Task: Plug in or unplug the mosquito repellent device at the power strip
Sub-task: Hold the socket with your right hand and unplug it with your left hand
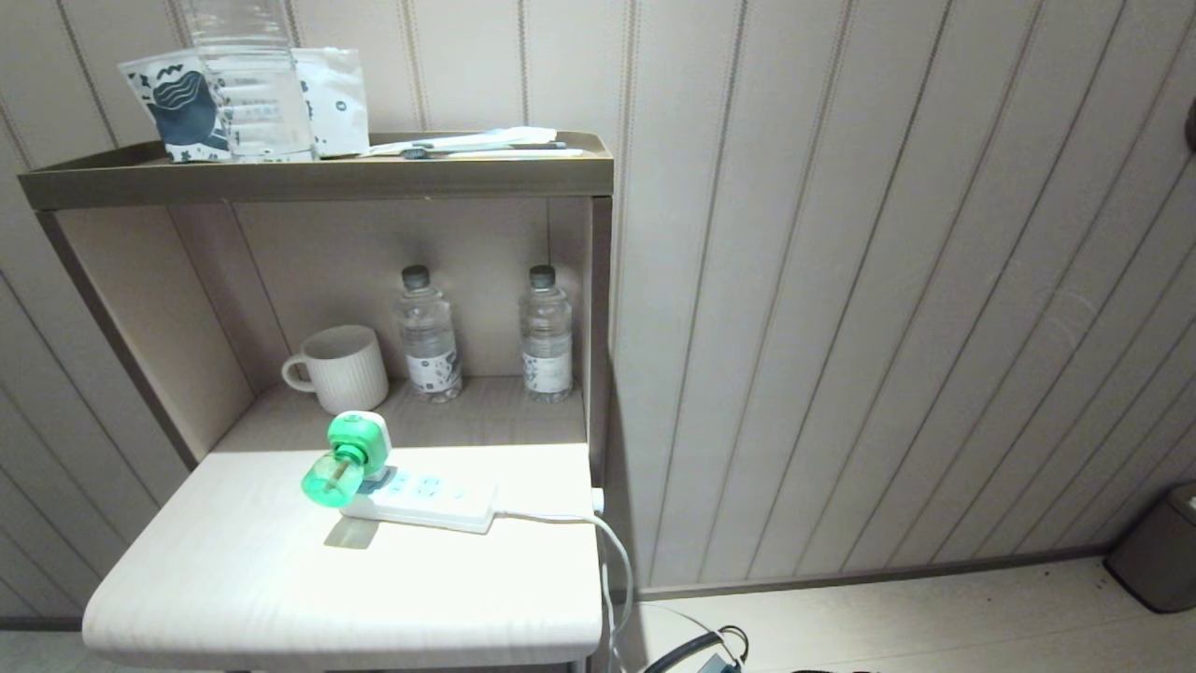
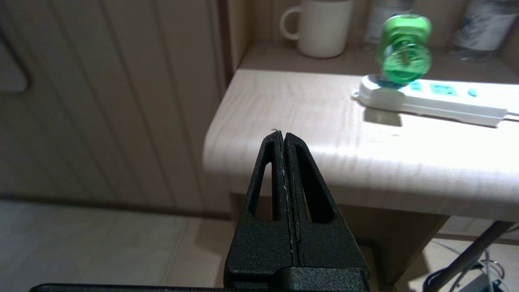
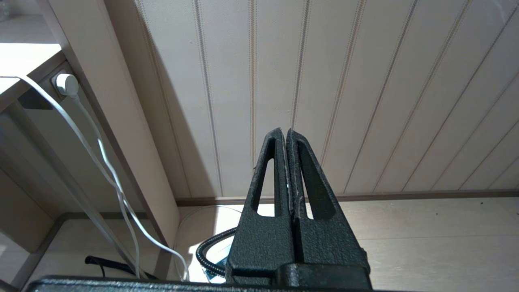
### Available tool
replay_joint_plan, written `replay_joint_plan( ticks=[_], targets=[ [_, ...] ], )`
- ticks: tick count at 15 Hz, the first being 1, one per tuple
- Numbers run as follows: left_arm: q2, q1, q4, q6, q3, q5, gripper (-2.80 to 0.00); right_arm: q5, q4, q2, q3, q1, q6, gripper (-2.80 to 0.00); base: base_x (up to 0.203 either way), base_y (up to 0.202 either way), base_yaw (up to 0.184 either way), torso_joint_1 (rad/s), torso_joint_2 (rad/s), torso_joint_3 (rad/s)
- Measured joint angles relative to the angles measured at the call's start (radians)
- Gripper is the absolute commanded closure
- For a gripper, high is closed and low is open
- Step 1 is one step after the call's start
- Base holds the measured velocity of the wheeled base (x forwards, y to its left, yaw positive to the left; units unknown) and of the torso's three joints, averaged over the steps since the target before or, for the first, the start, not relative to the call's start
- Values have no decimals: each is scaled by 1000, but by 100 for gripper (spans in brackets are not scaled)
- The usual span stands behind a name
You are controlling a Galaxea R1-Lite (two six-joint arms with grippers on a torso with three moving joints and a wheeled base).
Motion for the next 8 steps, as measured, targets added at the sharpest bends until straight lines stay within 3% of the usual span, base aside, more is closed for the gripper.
replay_joint_plan(
  ticks=[2,4,8],
  targets=[
    [-16,0,-144,10,77,-109,0,0,0,0,0,0,0,0,0,0,0,0,0,0],
    [-22,0,-144,13,100,-161,0,0,0,0,0,0,0,0,0,0,0,0,0,0],
    [-24,0,-92,42,107,-163,0,0,0,0,0,0,0,0,0,0,0,0,0,0]
  ],
)
